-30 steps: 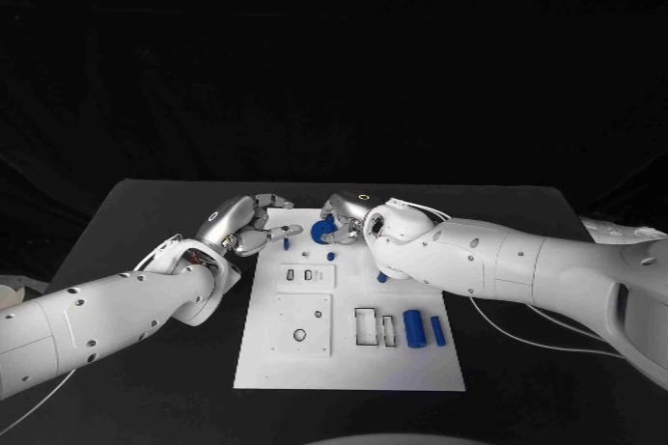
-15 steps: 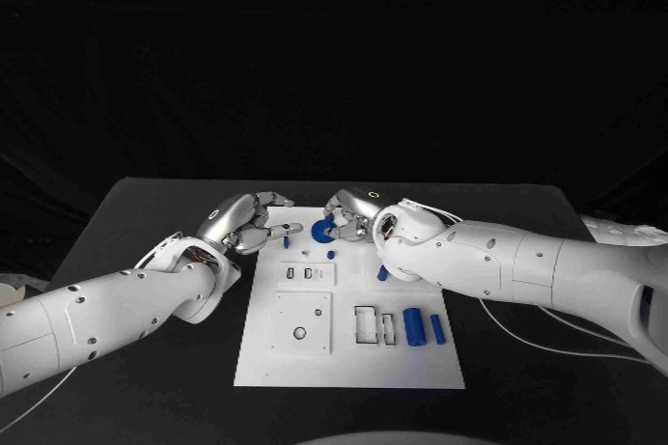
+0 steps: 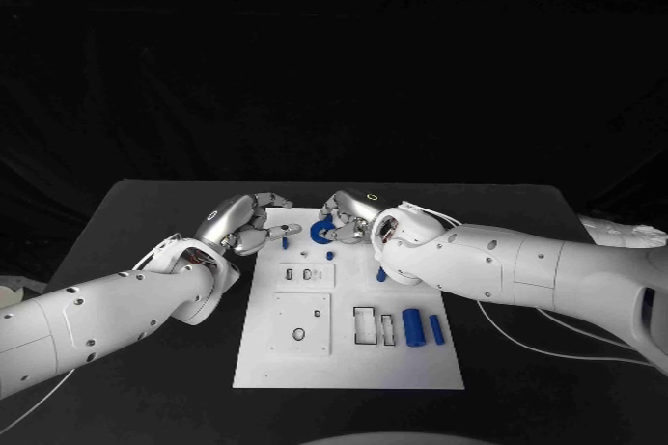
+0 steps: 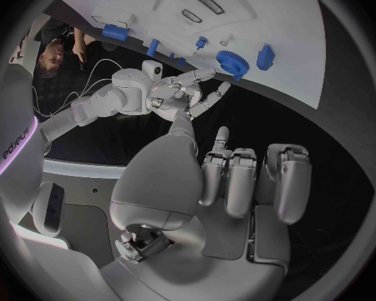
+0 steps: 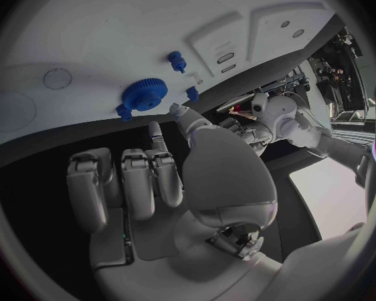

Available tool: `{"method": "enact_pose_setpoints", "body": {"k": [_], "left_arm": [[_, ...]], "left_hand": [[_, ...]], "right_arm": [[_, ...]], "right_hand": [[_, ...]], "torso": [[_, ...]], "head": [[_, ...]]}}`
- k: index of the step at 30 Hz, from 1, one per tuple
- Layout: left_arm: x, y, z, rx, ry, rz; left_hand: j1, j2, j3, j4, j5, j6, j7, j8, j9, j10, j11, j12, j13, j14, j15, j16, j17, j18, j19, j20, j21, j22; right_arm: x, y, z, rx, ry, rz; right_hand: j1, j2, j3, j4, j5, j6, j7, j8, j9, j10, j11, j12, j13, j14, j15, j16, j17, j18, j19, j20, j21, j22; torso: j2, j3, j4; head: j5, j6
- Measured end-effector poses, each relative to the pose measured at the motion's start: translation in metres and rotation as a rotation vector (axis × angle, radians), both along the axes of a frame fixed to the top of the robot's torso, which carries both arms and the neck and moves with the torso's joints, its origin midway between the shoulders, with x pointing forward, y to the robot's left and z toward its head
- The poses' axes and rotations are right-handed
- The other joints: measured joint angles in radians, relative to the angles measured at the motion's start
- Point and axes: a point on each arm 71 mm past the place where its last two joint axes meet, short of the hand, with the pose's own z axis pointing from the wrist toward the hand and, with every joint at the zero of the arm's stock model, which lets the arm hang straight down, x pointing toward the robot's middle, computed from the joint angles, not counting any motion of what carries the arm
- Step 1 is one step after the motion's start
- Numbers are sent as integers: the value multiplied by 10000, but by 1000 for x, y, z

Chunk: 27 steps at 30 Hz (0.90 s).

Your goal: Assemble the parts on the task board

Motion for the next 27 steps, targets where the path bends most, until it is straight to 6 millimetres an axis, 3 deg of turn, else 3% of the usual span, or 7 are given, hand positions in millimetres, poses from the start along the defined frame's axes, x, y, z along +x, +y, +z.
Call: {"method": "enact_pose_setpoints", "body": {"k": [6,13,16,19,23,27], "left_arm": [[0,-1,0,3,-3,-8],[2,-3,-1,15,-19,-26],[2,-4,-2,24,-12,-30],[3,-5,-4,38,-5,-32],[3,-7,-7,53,18,-51],[3,-8,-9,62,29,-70]], "left_hand": [[0,0,-56,-1,0,24,-24,0,0,0,0,0,0,0,0,0,-1,-1,0,0,0,0],[0,0,-56,-1,0,36,-36,0,0,0,0,0,-1,0,0,0,-2,0,0,0,0,0],[0,0,-56,-1,0,36,-36,0,0,0,0,0,-1,0,0,0,-2,-1,0,0,0,0],[0,0,-56,-1,0,36,-36,0,0,0,0,0,-2,0,0,0,-2,0,0,0,0,0],[0,0,-55,-1,0,36,-36,1,0,0,0,0,-2,0,0,0,-3,-1,0,0,0,0],[0,0,-55,-1,0,36,-36,0,0,0,0,0,-2,0,0,0,-3,-1,0,0,0,0]], "right_arm": [[-6,-8,3,413,0,-43],[-11,-46,37,1403,-79,-447],[-14,-69,54,1888,39,-779],[-21,-93,65,2298,309,-1101],[-28,-119,68,2515,779,-1491],[-33,-136,65,2429,1163,-1705]], "right_hand": [[-120,120,-66,100,218,36,34,-78,-48,1,-1,0,6,36,-36,0,0,0,35,-35,0,-1],[-333,145,-55,251,486,262,58,-89,-63,-3,-4,0,8,36,-35,0,-1,0,0,-72,0,-2],[-407,170,-25,282,464,221,17,-258,-126,-16,-127,0,8,36,-35,0,-1,0,0,-73,0,-2],[-407,170,-24,281,152,-67,-79,-462,-229,-16,-199,0,7,36,-35,0,-1,0,0,-72,0,-3],[-215,166,-21,271,-482,-329,-329,-477,-344,0,-323,0,7,34,-180,0,-1,-1,22,-158,0,-3],[-114,141,-87,191,-900,-343,-343,-477,-371,-15,-412,0,6,19,-281,0,-2,-1,12,-266,0,-4]], "torso": [[-5,0,2],[-33,5,-12],[-58,5,-30],[-95,6,-48],[-153,15,-77],[-194,36,-105]], "head": [[-18,43],[-7,53],[-14,29],[-22,6],[-39,-18],[-80,-14]]}}
